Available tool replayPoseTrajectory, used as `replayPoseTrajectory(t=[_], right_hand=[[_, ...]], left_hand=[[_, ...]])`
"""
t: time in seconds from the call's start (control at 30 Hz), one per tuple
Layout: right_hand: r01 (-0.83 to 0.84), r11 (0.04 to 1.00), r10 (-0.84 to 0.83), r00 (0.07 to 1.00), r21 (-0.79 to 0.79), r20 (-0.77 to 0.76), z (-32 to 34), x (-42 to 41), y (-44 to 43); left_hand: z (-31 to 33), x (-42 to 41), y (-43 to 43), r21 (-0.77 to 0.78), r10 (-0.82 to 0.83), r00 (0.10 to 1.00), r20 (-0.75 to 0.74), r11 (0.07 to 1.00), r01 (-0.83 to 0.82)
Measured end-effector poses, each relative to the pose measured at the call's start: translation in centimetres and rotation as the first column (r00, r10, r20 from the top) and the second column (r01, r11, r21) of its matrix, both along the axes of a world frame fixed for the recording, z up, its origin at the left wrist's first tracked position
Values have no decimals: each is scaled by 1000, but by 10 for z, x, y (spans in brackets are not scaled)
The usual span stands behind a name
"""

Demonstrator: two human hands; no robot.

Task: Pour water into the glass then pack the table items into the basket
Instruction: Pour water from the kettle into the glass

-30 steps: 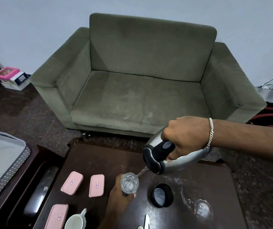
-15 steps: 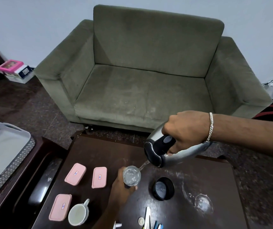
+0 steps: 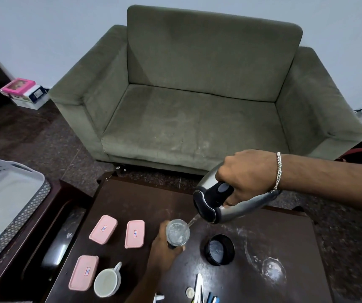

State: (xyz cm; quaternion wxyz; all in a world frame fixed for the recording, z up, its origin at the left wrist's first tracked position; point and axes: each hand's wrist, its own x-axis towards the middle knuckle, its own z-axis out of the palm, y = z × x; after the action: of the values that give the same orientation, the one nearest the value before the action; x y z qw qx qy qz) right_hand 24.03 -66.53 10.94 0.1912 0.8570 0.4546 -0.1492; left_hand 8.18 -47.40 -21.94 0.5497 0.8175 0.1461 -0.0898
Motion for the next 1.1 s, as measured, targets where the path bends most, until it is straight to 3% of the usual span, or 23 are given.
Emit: replayPoseTrajectory(t=[0.27, 0.57, 0.73, 1.1], right_hand=[[15, 999, -14, 999, 33, -42, -19, 7, -2], [134, 984, -104, 965, 114, -239, -62, 18, -9], [219, 953, -151, 943, 209, -297, -87, 18, -17], [498, 686, -299, 858, 530, -418, -106, 17, -12]], left_hand=[[-7, 1, 2, 5, -13, 1000, -13, 1000, 13], [-11, 3, 4, -25, -8, 1000, -2, 1000, 8], [-9, 6, 10, -62, -101, 994, -50, 993, 98], [69, 22, 47, -115, -140, 979, 152, 981, 158]])
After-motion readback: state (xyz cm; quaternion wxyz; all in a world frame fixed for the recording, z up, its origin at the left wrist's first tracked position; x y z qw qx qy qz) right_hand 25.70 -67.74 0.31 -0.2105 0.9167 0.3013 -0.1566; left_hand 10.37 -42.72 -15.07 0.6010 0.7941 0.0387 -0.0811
